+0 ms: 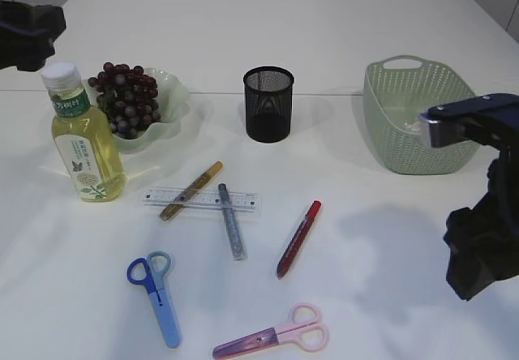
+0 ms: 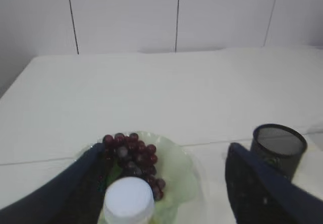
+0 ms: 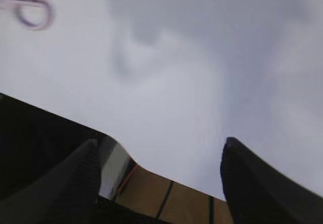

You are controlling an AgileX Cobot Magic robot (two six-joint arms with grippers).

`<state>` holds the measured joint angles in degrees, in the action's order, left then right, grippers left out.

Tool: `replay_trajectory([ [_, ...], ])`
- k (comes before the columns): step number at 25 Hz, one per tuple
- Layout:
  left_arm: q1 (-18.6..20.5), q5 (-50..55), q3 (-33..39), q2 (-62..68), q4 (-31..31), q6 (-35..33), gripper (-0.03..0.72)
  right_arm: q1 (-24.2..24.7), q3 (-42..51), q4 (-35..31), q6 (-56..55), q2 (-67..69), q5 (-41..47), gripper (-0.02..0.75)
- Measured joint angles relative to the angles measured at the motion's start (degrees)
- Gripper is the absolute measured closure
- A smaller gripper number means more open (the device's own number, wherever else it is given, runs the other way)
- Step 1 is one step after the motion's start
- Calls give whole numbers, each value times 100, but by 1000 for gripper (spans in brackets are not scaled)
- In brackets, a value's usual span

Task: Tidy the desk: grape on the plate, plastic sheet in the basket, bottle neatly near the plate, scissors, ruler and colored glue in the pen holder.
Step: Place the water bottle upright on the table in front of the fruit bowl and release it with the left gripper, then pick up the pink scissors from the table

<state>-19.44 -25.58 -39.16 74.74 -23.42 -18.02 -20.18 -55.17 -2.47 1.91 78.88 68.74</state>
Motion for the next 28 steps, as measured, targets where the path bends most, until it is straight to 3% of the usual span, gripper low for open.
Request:
replay_trajectory([
  [3,0,809,0,-402,95,-4,159,0,-59,-432,13,-50,46,163],
  [18,0,4679,0,-2252,374,-13,158,0,-59,-983,-191,-881,120,163],
  [28,0,5929,0,-2420,-162,-13,157,0,896,-1832,-652,-1725,109,163],
])
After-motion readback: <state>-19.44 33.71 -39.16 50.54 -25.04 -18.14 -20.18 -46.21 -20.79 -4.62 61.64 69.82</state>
